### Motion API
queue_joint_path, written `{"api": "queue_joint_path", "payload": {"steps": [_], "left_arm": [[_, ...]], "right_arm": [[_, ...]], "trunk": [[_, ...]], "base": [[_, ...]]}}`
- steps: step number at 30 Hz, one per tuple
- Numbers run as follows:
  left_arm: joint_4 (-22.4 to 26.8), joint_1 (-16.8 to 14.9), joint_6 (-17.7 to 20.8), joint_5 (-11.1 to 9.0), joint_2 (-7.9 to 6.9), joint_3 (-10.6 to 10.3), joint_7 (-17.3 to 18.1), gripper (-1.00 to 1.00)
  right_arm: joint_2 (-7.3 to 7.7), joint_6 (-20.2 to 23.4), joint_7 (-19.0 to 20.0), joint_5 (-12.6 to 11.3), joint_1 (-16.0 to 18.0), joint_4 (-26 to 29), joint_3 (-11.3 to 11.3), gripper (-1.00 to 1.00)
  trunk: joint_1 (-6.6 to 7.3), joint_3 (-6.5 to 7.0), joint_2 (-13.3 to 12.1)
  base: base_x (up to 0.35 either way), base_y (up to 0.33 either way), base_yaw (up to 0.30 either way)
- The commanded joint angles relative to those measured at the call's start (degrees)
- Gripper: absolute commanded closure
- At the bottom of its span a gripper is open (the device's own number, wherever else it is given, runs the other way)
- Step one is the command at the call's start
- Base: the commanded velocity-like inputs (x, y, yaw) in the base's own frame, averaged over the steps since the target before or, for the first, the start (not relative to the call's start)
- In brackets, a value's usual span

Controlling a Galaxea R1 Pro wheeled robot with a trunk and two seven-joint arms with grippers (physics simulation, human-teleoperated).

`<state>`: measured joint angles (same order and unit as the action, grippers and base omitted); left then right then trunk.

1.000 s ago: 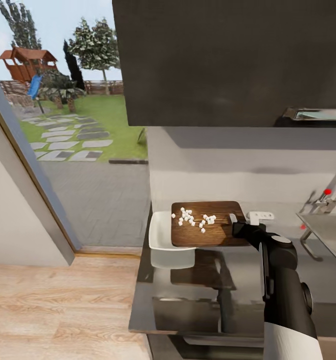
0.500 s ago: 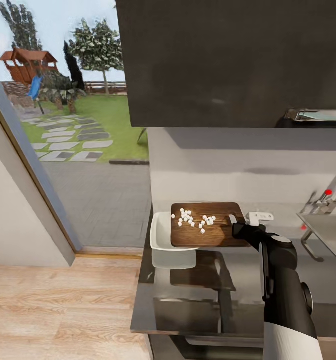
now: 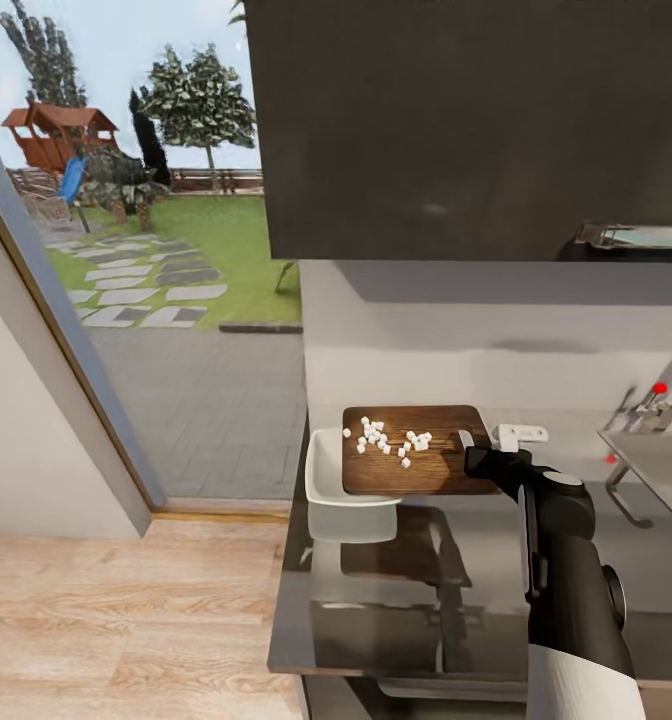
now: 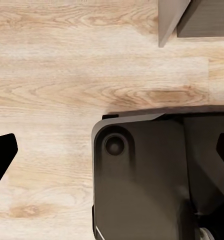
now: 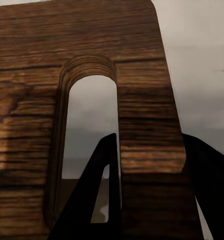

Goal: In the kitchen, take the Vidalia onion out of the sink, dice it on the chopping board with the paring knife, put the diced onion into the bowl on the countertop, then place both the paring knife and the chopping board into the sink.

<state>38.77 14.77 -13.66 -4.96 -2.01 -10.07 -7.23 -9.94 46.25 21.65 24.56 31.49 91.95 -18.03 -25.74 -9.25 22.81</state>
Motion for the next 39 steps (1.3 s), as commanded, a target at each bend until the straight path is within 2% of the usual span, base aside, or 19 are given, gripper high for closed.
{"api": "queue_joint_path", "payload": {"steps": [1,12,18,22,39], "left_arm": [[0.05,-0.01,-0.08,-0.52,-0.1,-0.48,-0.51,-1.0],[-0.01,-0.01,-0.08,-0.56,-0.09,-0.48,-0.51,-1.0],[0.04,-0.01,-0.07,-0.57,-0.1,-0.48,-0.51,-1.0],[0.03,-0.01,-0.12,-0.54,-0.1,-0.48,-0.51,-1.0],[0.07,-0.01,-0.12,-0.54,-0.09,-0.48,-0.51,-1.0]], "right_arm": [[-0.06,0.16,0.58,0.57,0.07,0.07,-0.1,1.0],[-0.06,0.25,0.52,0.57,0.07,0.07,-0.08,1.0],[-0.06,5.7,0.41,0.81,0.07,0.07,-0.07,1.0],[-0.06,6.64,0.34,0.86,0.07,0.07,-0.07,1.0],[-0.06,6.49,0.32,0.75,0.07,0.07,0.06,1.0]], "trunk": [[-0.04,-0.02,0.11],[-0.04,0.97,0.11],[-0.04,1.51,0.11],[-0.04,1.87,0.11],[-0.04,3.4,0.11]], "base": [[0.0,0.0,0.0],[0.0,0.0,0.0],[0.0,0.0,0.0],[0.0,0.0,0.0],[0.0,0.019,0.0]]}}
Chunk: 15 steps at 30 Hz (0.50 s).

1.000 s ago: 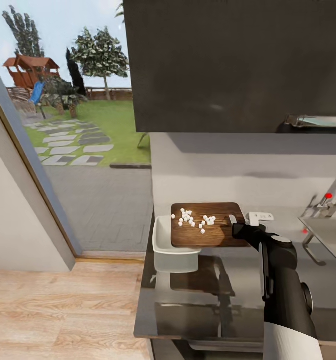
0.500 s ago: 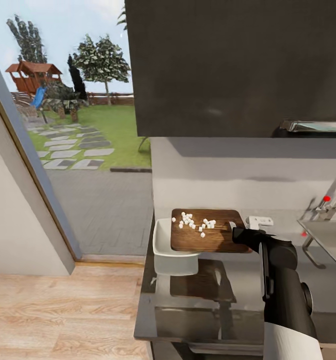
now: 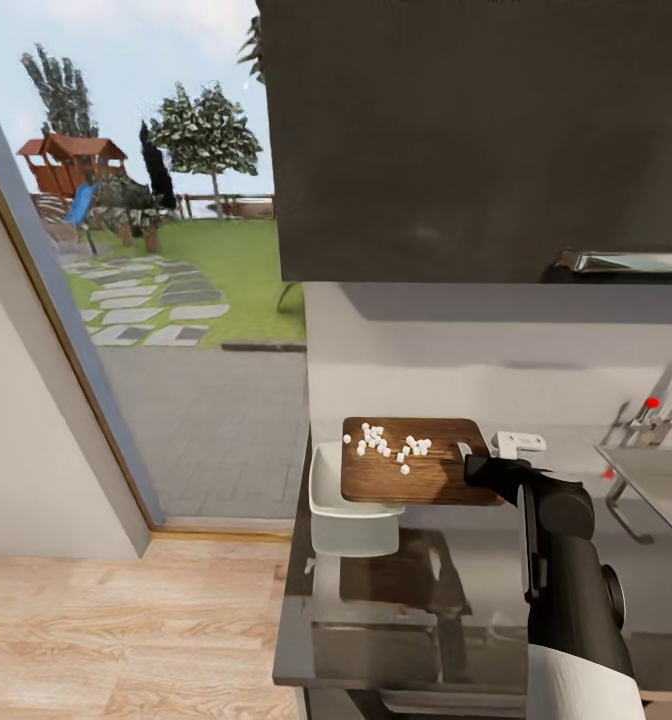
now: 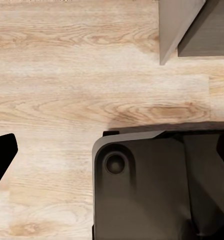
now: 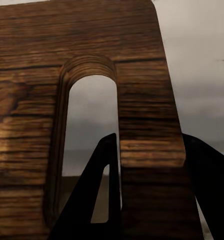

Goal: In the kitchen, take the Vidalia onion out of the sink, dice it on the chopping board with the paring knife, put the diced onion into the bowl on the countertop, then place both the paring knife and the chopping board into the sink.

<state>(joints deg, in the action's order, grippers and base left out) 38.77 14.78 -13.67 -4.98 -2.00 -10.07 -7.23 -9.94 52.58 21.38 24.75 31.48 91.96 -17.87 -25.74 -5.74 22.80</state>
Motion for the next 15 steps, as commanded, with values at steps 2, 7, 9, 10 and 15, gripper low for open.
{"api": "queue_joint_path", "payload": {"steps": [2,7,9,10,15], "left_arm": [[0.08,-0.01,-0.12,-0.49,-0.11,-0.48,-0.5,-1.0],[0.08,-0.01,-0.11,-0.5,-0.07,-0.48,-0.5,-1.0],[0.08,-0.01,-0.1,-0.53,-0.04,-0.48,-0.5,-1.0],[0.08,-0.01,-0.08,-0.52,-0.04,-0.48,-0.5,-1.0],[0.14,-0.01,-0.09,-0.47,-0.03,-0.48,-0.5,-1.0]], "right_arm": [[-0.06,0.16,0.59,0.57,0.07,0.06,-0.08,1.0],[-0.06,0.16,-1.01,0.59,0.07,0.06,2.79,1.0],[-0.06,0.16,-1.47,0.57,0.07,0.06,3.29,1.0],[-0.06,0.16,-1.55,0.55,0.07,0.06,3.38,1.0],[-0.06,0.16,-1.85,0.44,0.07,0.05,3.47,1.0]], "trunk": [[-0.04,0.07,0.12],[-0.04,0.44,0.12],[-0.04,0.48,0.12],[-0.04,0.48,0.12],[-0.04,0.5,0.12]], "base": [[0.0,0.002,0.0],[0.0,0.0,0.0],[0.0,0.0,0.0],[0.0,0.0,0.0],[0.0,0.0,0.0]]}}
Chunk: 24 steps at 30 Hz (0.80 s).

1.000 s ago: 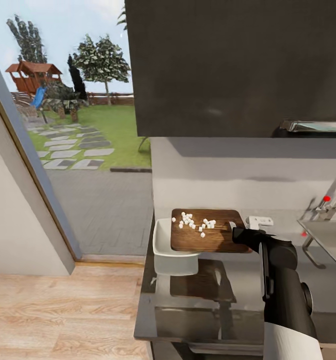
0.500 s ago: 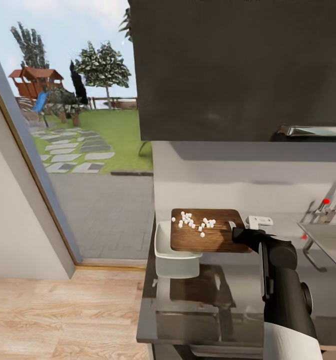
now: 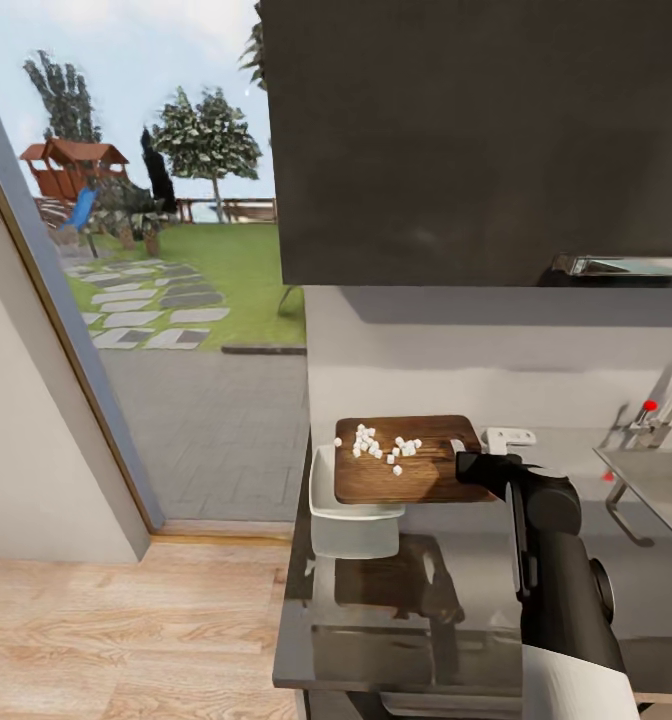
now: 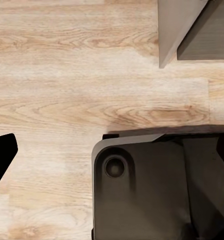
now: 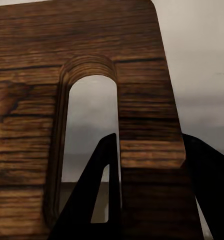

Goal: In the kitchen, take the Vidalia onion out of the sink, dice it on the chopping board with the paring knife, put the diced onion into the bowl on the countertop, then place both the paring knife and the chopping board into the sink.

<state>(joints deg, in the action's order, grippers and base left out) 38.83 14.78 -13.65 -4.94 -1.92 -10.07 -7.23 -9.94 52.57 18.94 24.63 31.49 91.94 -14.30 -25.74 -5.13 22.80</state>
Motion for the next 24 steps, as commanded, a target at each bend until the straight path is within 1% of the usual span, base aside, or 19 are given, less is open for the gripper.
{"api": "queue_joint_path", "payload": {"steps": [1,9,15,19,22,23,24], "left_arm": [[0.08,-0.01,-0.13,-0.51,-0.1,-0.48,-0.51,-1.0],[0.27,-0.01,-0.14,-0.51,-0.1,-0.48,-0.51,-1.0],[0.44,-0.01,-0.15,-0.51,-0.1,-0.48,-0.51,-1.0],[0.45,-0.01,-0.13,-0.51,-0.1,-0.48,-0.51,-1.0],[0.45,-0.01,-0.15,-0.51,-0.1,-0.48,-0.51,-1.0],[0.45,-0.01,-0.15,-0.51,-0.1,-0.48,-0.51,-1.0],[0.45,-0.01,-0.15,-0.51,-0.1,-0.48,-0.51,-1.0]], "right_arm": [[-0.06,0.2,0.59,0.57,0.07,0.07,-0.17,1.0],[-0.05,0.42,0.26,0.69,0.07,0.07,-0.29,1.0],[0.23,0.54,-3.68,0.59,0.07,0.08,-0.1,1.0],[0.27,0.62,-4.51,0.59,0.07,0.08,1.29,1.0],[0.24,0.76,-5.2,0.62,0.07,0.08,3.22,1.0],[0.21,0.81,-5.89,0.61,0.07,0.08,4.14,1.0],[0.2,0.83,-6.38,0.6,0.07,0.08,4.58,1.0]], "trunk": [[-0.04,-0.11,0.12],[-0.04,-0.11,0.12],[-0.04,-0.11,0.12],[-0.04,-0.11,0.12],[-0.04,-0.11,0.12],[-0.04,-0.11,0.12],[-0.04,-0.11,0.12]], "base": [[0.0,0.0,0.0],[0.0,0.0,0.0],[0.014,-0.004,0.0],[0.006,-0.003,0.0],[0.001,0.0,0.0],[0.0,0.0,0.0],[0.0,0.0,0.0]]}}
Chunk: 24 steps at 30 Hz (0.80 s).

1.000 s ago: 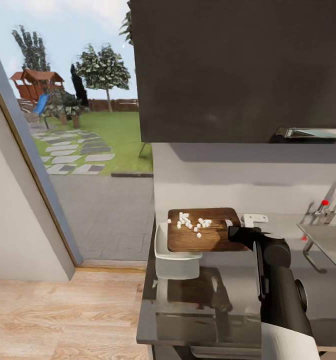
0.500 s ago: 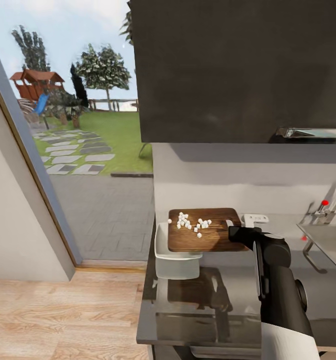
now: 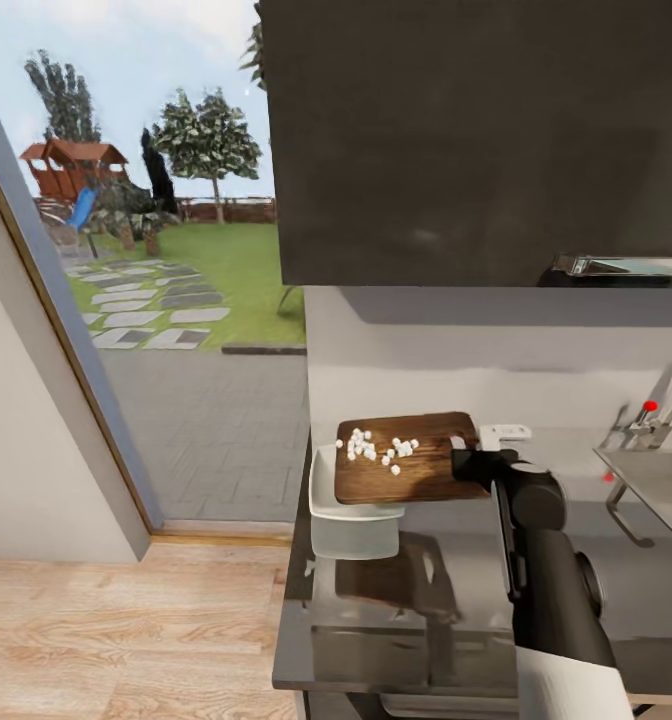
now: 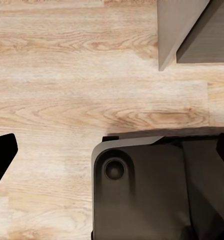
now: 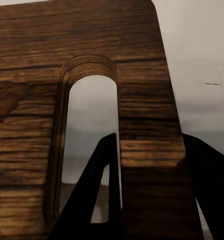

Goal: In the kitchen, take the Vidalia onion out of the sink, dice it on the chopping board with the paring knife, put the diced onion into the bowl on the countertop, then place both the paring knife and the chopping board into the sink.

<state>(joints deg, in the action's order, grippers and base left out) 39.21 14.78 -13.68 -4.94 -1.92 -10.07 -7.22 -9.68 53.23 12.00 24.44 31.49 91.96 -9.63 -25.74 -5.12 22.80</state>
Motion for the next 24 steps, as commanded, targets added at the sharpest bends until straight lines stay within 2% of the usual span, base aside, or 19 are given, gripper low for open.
{"api": "queue_joint_path", "payload": {"steps": [1,12,18,24], "left_arm": [[0.07,-0.01,-0.11,-0.51,-0.1,-0.48,-0.51,-1.0],[0.07,-0.01,-0.11,-0.51,-0.1,-0.48,-0.51,-1.0],[0.07,-0.01,-0.1,-0.51,-0.1,-0.48,-0.51,-1.0],[0.07,-0.01,-0.1,-0.51,-0.1,-0.48,-0.51,-1.0]], "right_arm": [[-0.06,0.19,-0.06,0.76,0.06,0.07,0.32,1.0],[-0.08,0.21,-1.05,0.85,0.06,0.07,1.1,1.0],[-0.16,0.21,-4.3,0.95,0.06,-0.01,3.46,1.0],[-0.19,0.21,-4.82,0.96,0.06,-0.01,3.89,1.0]], "trunk": [[-0.04,-0.12,0.12],[-0.04,-0.12,0.12],[-0.04,-0.12,0.12],[-0.04,-0.12,0.12]], "base": [[0.0,0.0,0.0],[0.001,-0.001,0.0],[0.097,-0.067,0.0],[0.112,-0.087,0.0]]}}
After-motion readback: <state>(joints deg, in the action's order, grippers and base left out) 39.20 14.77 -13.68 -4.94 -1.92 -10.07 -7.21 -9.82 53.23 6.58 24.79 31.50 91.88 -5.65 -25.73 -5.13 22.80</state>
